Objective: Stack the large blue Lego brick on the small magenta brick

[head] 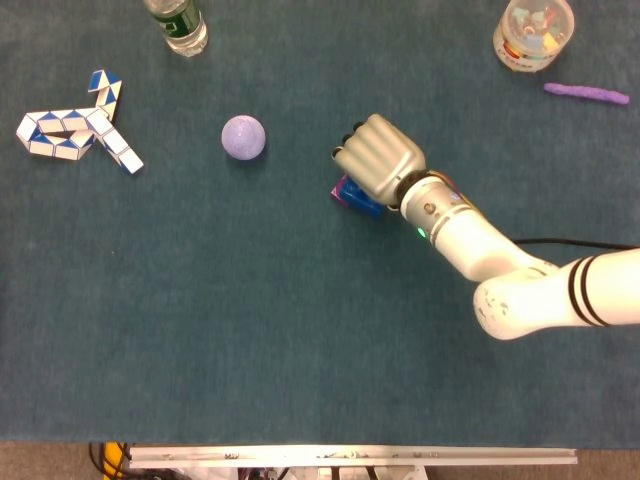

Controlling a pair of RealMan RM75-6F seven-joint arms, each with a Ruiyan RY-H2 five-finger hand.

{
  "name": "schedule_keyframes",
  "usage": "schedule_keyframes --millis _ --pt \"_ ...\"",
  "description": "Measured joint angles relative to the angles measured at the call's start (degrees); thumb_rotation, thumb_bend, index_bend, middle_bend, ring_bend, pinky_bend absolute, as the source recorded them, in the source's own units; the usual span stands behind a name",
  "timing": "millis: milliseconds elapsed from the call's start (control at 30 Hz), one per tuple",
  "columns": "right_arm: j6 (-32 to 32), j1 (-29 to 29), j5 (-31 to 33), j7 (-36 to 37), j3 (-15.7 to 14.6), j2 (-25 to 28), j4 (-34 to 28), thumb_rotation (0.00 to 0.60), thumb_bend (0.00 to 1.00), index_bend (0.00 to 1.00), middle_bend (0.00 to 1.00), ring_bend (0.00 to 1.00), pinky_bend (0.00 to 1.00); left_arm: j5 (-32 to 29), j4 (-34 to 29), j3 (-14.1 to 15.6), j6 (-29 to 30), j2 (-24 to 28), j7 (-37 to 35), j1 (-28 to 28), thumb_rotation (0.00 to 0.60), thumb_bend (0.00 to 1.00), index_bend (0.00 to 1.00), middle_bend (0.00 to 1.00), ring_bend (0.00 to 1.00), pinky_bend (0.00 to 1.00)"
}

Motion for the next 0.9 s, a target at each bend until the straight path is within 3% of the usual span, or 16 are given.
schedule_keyframes --millis 900 --pt "2.82 -1.95 1.11 -0.83 2.21 -1.91 0.05 0.600 0.13 0.42 0.43 0.33 0.47 0.10 2.39 0.21 -0.10 -0.12 -2.81 0.24 0.600 0.21 0.23 0.20 0.19 0.15"
